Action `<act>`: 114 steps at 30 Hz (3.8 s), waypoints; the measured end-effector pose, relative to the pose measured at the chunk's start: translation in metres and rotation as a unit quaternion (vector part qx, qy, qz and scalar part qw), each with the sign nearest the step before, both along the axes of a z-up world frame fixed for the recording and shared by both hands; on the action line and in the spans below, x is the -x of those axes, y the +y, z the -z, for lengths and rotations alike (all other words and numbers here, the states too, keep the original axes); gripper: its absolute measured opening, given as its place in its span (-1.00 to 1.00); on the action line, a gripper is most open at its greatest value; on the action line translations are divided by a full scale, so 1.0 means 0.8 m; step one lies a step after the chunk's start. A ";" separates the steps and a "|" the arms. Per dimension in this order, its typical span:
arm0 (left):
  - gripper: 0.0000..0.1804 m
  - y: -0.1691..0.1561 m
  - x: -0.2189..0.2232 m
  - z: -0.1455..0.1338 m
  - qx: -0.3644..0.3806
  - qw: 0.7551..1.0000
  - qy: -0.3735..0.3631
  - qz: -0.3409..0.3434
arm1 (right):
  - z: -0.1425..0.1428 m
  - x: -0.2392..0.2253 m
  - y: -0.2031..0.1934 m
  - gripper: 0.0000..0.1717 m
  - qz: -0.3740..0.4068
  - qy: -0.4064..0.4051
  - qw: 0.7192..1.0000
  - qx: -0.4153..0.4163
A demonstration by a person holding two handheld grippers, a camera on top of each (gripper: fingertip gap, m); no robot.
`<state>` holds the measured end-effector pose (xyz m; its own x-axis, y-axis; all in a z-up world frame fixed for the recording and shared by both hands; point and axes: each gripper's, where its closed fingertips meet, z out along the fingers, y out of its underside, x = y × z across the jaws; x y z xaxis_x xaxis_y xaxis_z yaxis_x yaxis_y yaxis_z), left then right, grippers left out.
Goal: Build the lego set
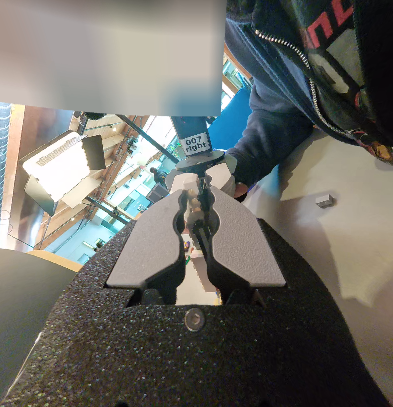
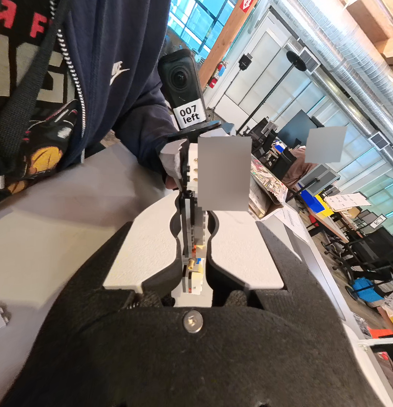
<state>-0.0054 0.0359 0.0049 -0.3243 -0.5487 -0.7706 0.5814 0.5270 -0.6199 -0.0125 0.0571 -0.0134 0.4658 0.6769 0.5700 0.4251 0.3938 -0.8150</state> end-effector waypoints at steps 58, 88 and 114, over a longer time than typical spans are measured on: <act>-0.82 0.042 -0.011 -0.010 0.099 0.994 0.043 -0.016 | 0.030 -0.057 0.041 -0.59 0.140 0.000 0.990 0.007; -0.82 0.102 -0.027 -0.056 0.301 0.940 0.147 0.062 | 0.031 -0.063 0.073 -0.52 0.168 0.095 0.965 0.176; -0.82 0.098 -0.047 -0.069 0.320 0.926 0.154 0.131 | 0.025 -0.061 0.082 -0.75 0.197 0.122 0.957 0.175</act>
